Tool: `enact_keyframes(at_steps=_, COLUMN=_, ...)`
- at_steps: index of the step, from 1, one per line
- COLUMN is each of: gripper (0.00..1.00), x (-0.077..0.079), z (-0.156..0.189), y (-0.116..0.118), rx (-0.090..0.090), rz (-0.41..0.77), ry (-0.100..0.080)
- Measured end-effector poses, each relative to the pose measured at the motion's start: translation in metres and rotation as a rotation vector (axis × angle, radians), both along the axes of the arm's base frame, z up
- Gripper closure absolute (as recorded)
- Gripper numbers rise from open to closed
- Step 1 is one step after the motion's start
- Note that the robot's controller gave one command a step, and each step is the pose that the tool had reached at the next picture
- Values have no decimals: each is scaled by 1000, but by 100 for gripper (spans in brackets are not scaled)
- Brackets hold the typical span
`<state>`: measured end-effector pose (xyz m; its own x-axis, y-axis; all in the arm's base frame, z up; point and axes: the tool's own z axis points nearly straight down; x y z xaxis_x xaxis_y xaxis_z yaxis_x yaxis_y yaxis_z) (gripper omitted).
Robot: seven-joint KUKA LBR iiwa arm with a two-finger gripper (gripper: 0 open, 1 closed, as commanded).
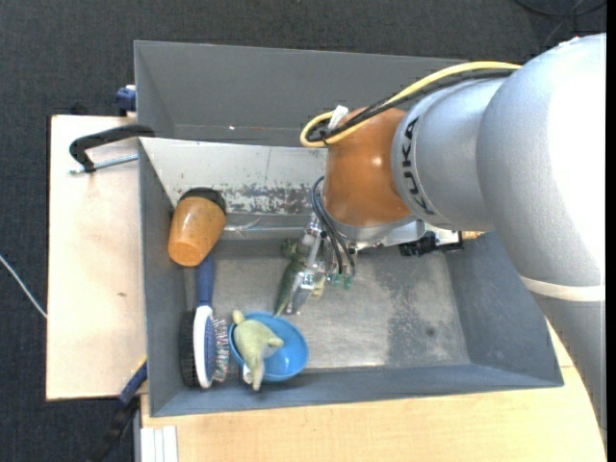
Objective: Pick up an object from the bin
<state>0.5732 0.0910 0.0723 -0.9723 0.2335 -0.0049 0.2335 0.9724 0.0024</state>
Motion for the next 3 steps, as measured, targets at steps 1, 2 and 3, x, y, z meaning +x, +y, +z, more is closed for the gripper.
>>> enact_keyframes(at_steps=1, gripper=0, x=1, z=1, y=0, rx=0, rz=0, ry=2)
enact_keyframes(at_steps=2, gripper=100, x=4, z=4, y=0, rx=0, rz=-1, ry=-5)
enact_keyframes(at_steps=3, gripper=100, x=6, z=38, y=1, rx=2, rz=0, ry=-3)
